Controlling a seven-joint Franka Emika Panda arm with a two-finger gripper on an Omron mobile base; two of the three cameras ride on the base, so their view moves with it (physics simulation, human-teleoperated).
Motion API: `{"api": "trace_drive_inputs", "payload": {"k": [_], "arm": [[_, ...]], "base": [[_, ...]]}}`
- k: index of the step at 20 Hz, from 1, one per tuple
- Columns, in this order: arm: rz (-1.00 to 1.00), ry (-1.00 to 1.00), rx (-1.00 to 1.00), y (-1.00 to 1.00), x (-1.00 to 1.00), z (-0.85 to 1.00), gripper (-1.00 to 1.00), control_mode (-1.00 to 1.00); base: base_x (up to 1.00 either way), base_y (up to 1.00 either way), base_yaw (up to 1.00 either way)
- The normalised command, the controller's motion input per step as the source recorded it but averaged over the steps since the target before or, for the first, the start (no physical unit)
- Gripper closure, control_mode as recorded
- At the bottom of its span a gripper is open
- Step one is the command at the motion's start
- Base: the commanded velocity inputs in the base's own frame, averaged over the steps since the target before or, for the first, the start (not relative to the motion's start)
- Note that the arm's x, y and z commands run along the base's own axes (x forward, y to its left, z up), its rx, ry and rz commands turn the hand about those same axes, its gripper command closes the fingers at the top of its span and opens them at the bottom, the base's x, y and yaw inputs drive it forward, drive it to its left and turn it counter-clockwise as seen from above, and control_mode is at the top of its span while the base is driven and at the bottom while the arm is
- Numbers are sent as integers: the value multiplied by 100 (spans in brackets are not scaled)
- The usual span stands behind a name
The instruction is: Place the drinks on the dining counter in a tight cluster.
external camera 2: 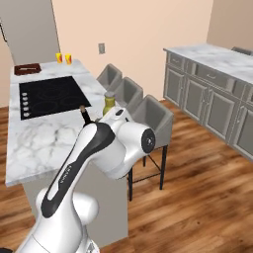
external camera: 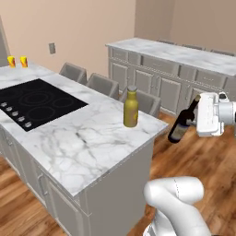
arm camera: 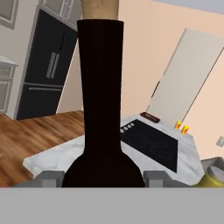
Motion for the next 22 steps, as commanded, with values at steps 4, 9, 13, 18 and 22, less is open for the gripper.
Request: {"api": "trace_drive_inputs", "payload": {"k": [4, 9, 13, 18, 22], "arm": [[0, 0, 0, 0, 0, 0, 100, 100], [0, 0, 0, 0, 0, 0, 100, 100], [0, 0, 0, 0, 0, 0, 100, 100], [0, 0, 0, 0, 0, 0, 100, 100], [-2, 24, -16, 59, 36, 5, 100, -100]], "base": [[60, 48, 6], [80, 70, 2], [0, 10, 0], [0, 0, 0], [2, 6, 0]]}}
